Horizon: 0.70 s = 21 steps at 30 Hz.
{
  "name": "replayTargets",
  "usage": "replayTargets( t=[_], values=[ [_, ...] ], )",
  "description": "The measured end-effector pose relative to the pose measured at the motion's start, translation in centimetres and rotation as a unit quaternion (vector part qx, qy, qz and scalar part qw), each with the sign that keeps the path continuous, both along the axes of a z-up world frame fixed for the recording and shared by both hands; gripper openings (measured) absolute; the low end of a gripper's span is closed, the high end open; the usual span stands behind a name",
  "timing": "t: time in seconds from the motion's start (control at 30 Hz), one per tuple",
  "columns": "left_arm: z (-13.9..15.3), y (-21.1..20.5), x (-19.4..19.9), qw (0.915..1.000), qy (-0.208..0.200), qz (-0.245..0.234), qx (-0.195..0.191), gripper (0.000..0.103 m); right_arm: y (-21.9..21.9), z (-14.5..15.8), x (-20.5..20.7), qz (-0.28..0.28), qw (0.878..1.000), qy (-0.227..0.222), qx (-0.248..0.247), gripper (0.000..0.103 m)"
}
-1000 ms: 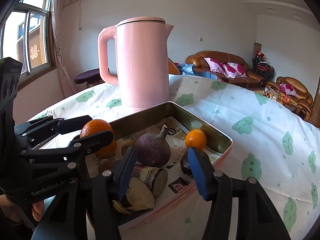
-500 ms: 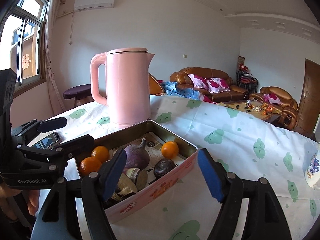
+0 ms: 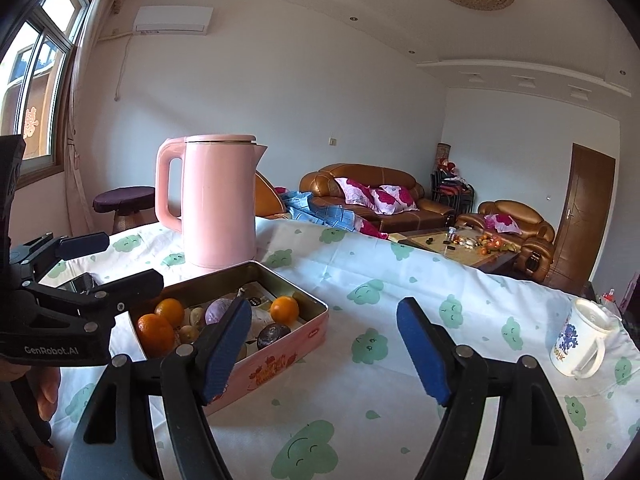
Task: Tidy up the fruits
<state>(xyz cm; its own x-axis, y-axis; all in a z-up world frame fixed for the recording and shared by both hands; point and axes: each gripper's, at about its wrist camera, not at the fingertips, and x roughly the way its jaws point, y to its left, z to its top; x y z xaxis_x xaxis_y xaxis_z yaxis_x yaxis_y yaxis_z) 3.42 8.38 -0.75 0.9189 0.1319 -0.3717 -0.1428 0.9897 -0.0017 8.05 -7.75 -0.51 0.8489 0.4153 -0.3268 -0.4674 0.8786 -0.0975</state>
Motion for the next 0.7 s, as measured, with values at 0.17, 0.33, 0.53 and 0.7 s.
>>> replayTargets(
  t=[0.17,0.33,0.53,0.7],
  values=[
    [0.1,-0.4,-0.3,1.0000,-0.003,-0.001,0.004,0.103,-0.6,0.4,-0.6,-0.002,1.000,-0.006,0.007,0.078],
    [0.3,-0.6,-0.5,1.0000,-0.005,-0.002,0.007,0.103,-0.6,0.5,-0.8,-0.003,1.000,-0.007,0.008,0.078],
    [0.4,-0.9,-0.7,0.9999,-0.009,-0.004,0.012,0.103,-0.9,0.7,-1.4,-0.006,1.000,-0.017,0.015,0.078],
    [0.5,-1.3,-0.9,0.9997,-0.012,-0.006,0.020,0.103,-1.1,0.8,-1.6,-0.008,1.000,-0.019,0.019,0.078]
  ],
)
